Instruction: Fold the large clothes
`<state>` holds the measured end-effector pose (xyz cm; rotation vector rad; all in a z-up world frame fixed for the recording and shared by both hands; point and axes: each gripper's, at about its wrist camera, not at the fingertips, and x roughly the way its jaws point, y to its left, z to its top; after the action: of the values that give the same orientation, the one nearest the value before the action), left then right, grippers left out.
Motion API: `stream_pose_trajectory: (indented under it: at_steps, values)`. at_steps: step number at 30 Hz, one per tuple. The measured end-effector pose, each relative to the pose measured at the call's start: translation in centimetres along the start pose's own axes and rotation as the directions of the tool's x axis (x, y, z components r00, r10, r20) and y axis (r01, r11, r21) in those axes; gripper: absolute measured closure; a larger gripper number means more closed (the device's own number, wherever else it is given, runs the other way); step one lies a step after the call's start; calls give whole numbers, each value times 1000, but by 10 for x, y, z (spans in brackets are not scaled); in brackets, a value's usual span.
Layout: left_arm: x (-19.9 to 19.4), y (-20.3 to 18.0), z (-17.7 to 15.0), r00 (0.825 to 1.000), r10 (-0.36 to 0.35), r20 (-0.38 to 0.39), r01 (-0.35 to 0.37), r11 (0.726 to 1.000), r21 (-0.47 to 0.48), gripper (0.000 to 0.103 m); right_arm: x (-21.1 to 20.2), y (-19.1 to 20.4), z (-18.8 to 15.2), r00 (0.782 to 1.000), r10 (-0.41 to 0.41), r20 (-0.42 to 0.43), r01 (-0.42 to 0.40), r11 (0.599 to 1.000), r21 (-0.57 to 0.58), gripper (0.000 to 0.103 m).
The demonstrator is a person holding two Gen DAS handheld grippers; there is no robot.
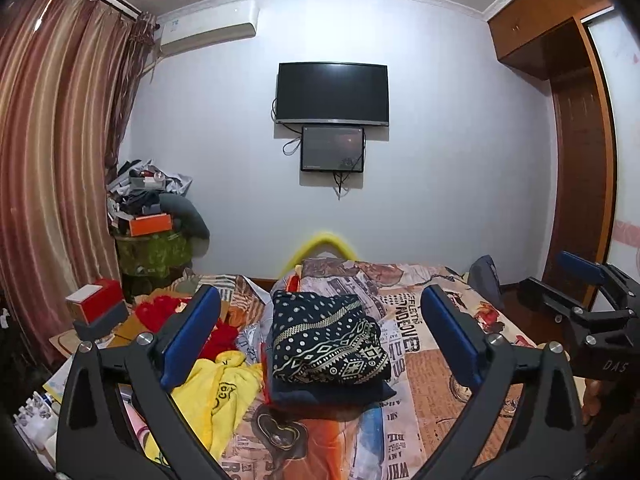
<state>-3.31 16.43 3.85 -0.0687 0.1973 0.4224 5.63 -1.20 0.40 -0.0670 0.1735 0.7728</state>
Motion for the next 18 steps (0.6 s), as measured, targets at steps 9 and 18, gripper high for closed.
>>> stream_pose_trajectory:
  at_steps: [9, 18]
  values:
    - [4, -1, -6, 1000, 2, -16, -2, 1000, -10, 1, -6, -1, -4, 1000, 12, -10, -12, 1000, 14, 3]
    - [13, 0, -11, 999, 16, -39, -16, 1000, -12, 1, -6, -8, -7, 1000, 15, -26, -13, 999, 51, 3]
